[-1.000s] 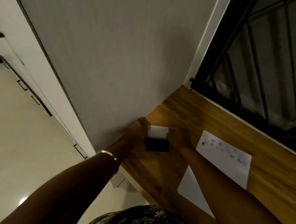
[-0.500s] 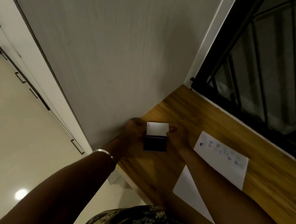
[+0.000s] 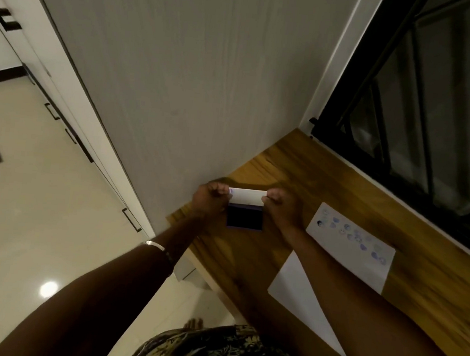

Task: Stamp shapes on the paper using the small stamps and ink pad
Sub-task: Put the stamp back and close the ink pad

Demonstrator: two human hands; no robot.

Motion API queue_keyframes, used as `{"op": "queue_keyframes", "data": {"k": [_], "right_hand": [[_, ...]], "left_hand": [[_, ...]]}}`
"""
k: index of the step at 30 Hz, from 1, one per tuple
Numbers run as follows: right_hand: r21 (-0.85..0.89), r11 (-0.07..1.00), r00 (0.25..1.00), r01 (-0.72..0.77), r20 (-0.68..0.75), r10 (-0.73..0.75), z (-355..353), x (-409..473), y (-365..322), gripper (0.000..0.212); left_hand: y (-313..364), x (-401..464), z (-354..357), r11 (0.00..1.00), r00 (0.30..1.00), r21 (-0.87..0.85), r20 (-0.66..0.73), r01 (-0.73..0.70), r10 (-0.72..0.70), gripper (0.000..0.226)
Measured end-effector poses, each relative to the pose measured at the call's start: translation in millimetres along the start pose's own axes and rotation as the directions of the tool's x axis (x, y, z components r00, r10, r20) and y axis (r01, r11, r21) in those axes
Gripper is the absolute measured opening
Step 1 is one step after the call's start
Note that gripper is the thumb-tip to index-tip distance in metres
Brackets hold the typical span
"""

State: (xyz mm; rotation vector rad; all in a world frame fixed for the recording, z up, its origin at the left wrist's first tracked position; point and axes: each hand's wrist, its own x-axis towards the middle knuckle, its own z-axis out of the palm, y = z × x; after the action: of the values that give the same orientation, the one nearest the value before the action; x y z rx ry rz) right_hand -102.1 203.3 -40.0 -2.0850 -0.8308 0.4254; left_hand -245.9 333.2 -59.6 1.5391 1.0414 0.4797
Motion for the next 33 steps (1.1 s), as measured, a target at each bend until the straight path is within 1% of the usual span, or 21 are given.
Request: {"op": "queue_keyframes", "data": {"k": [2, 5, 7, 9, 12, 15, 18, 20, 24, 27, 30, 31, 33], "right_hand": [[0.025, 1.0, 1.0, -0.015, 0.017, 0.014, 0, -3, 3, 0.013], [0.054, 0.998, 0.999, -0.027, 0.033, 0.025, 0, -10, 7, 0.01], [0.063, 0.998, 0.998, -0.028, 0.05, 0.025, -1, -14, 11, 0.007], [0.076, 0.997, 0.997, -0.033, 0.077, 0.027, -1, -18, 15, 0.012], [0.038, 0.999, 0.993, -0.01, 0.115, 0.006, -1, -23, 22, 0.017], [-0.001, 0.999, 0.987, 0.041, 0.158, -0.041, -2, -25, 29, 0.018], [-0.066, 0.989, 0.97, 0.135, 0.21, -0.119, -4, -27, 32, 0.018], [-0.099, 0.975, 0.952, 0.201, 0.253, -0.171, -6, -28, 34, 0.019], [-0.184, 0.937, 0.917, 0.298, 0.329, -0.227, -8, -31, 37, 0.023], [-0.202, 0.913, 0.895, 0.355, 0.356, -0.27, -10, -32, 36, 0.027], [-0.199, 0.912, 0.886, 0.359, 0.38, -0.266, -12, -32, 31, 0.038], [-0.193, 0.917, 0.89, 0.348, 0.376, -0.259, -13, -32, 30, 0.044], [-0.187, 0.924, 0.896, 0.333, 0.368, -0.249, -12, -31, 27, 0.054]], "left_hand": [[-2, -8, -1, 0.998, 0.999, 0.02, 0.008, -0.053, 0.052, 0.005], [-7, -18, 0, 0.988, 0.994, 0.113, -0.006, -0.106, 0.107, 0.005], [-11, -23, 0, 0.98, 0.993, 0.161, 0.025, -0.117, 0.114, 0.012], [-14, -27, 1, 0.971, 0.994, 0.211, 0.046, -0.109, 0.102, 0.019], [-17, -31, 3, 0.951, 0.995, 0.291, 0.045, -0.1, 0.091, 0.022], [-19, -35, 3, 0.882, 0.98, 0.428, 0.123, -0.196, 0.158, 0.024], [-20, -40, 1, 0.754, 0.941, 0.564, 0.213, -0.338, 0.263, 0.029], [-20, -41, 1, 0.693, 0.916, 0.598, 0.272, -0.402, 0.296, 0.031], [-24, -44, 0, 0.648, 0.885, 0.605, 0.347, -0.463, 0.309, 0.031], [-26, -43, 2, 0.577, 0.856, 0.633, 0.381, -0.517, 0.35, 0.045], [-23, -39, 2, 0.501, 0.843, 0.678, 0.429, -0.538, 0.324, 0.06], [-22, -39, 2, 0.493, 0.842, 0.683, 0.443, -0.539, 0.308, 0.066], [-18, -36, 2, 0.517, 0.851, 0.678, 0.457, -0.522, 0.26, 0.077]]}}
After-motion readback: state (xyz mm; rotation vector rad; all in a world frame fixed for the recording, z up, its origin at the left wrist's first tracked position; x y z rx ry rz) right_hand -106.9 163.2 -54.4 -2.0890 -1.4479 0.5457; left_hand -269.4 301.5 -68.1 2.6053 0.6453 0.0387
